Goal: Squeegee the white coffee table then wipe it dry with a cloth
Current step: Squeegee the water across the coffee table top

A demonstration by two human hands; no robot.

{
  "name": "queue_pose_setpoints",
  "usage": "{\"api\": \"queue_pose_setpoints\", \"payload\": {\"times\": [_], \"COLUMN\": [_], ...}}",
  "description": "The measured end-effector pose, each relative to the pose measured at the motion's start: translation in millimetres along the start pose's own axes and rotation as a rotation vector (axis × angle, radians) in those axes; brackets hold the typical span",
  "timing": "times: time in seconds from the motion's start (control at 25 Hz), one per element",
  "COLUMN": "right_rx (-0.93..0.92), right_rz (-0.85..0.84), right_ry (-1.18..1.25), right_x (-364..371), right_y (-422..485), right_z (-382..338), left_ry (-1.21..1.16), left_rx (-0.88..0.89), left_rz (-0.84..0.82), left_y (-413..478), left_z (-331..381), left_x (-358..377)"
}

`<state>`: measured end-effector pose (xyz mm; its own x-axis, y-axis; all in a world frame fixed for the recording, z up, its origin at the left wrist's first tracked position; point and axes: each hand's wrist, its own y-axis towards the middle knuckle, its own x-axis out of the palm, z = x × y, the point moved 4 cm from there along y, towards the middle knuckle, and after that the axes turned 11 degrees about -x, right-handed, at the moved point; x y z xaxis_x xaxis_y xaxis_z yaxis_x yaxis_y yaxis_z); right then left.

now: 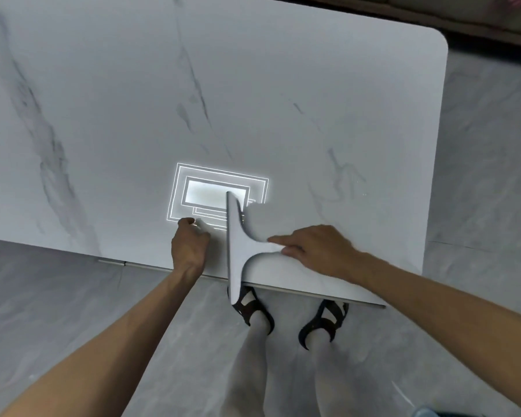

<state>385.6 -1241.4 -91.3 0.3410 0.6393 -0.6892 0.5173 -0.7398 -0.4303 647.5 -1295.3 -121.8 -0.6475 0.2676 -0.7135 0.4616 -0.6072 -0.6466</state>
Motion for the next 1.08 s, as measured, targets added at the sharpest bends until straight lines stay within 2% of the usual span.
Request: {"api": "queue_pose_setpoints", "payload": {"times": [0.16,0.44,0.6,0.72,0.84,0.96,1.08], "right_rx": [-0.033,0.086,0.084,0.042,-0.103,-0.297,-0.434], "right_rz": [-0.091,-0.089,-0.091,-0.073,-0.119,-0.160,-0.206], "right_ry": [-0.025,-0.166,-0.284,-0.325,-0.284,-0.218,-0.225], "right_x": [27.0,-20.3,-47.7,-67.4,-65.2,-43.8,-21.2], "right_y": [1.8,-112.9,-159.0,-164.5,-138.7,-85.8,-23.3], "right_z": [-3.0,103.5,159.6,176.3,153.4,98.7,41.2], "left_ry": [0.078,0.233,0.254,0.186,0.060,-0.106,-0.164], "left_rx": [0.014,0.214,0.196,0.121,-0.011,-0.113,-0.211], "left_rz": [-0.055,-0.093,-0.095,-0.078,-0.006,0.116,0.164], "left_y": [-12.5,-82.5,-122.2,-138.8,-156.0,-160.0,-150.8], "left_z": [-14.8,7.1,17.8,17.9,8.9,-9.5,-31.6], "left_x": [11.0,67.4,106.9,122.6,124.9,104.7,80.0]}}
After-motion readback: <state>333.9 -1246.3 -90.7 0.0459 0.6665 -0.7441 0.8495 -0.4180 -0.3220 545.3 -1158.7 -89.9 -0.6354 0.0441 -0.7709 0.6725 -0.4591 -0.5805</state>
